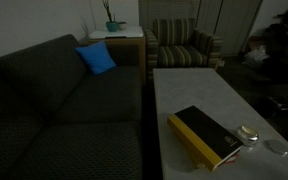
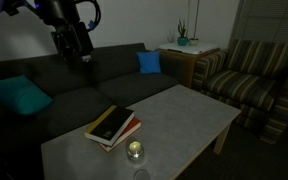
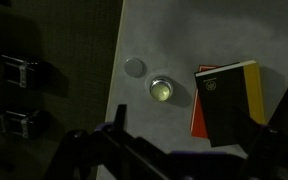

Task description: Cover the silver bottle with the silver lid

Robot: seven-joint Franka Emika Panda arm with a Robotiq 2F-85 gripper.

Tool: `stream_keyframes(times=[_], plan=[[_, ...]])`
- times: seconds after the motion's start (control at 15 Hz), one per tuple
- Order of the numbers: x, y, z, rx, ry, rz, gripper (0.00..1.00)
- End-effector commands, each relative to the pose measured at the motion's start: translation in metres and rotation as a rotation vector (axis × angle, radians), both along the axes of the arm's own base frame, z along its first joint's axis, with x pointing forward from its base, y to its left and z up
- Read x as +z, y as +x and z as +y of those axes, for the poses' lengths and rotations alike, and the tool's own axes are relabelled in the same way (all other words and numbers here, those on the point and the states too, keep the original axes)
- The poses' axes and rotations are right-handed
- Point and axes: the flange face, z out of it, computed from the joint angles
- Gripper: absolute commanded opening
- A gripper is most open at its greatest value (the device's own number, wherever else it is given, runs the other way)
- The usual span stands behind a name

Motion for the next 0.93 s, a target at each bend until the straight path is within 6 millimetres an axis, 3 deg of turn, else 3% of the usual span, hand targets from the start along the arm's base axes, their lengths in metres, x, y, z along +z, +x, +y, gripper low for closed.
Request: stream_keyframes(times=[0.0, 0.13, 0.27, 0.87], plan=[[0.000, 0.000, 0.002, 0.004, 0.001, 0.001, 1.00], [0.002, 0.001, 0.004, 0.009, 0.001, -0.003, 1.00], [-0.014, 0.008, -0.004, 0.061, -0.014, 0.086, 1.00], [-0.122, 0.026, -0.108, 0.253, 0.114, 0.384, 1.00]])
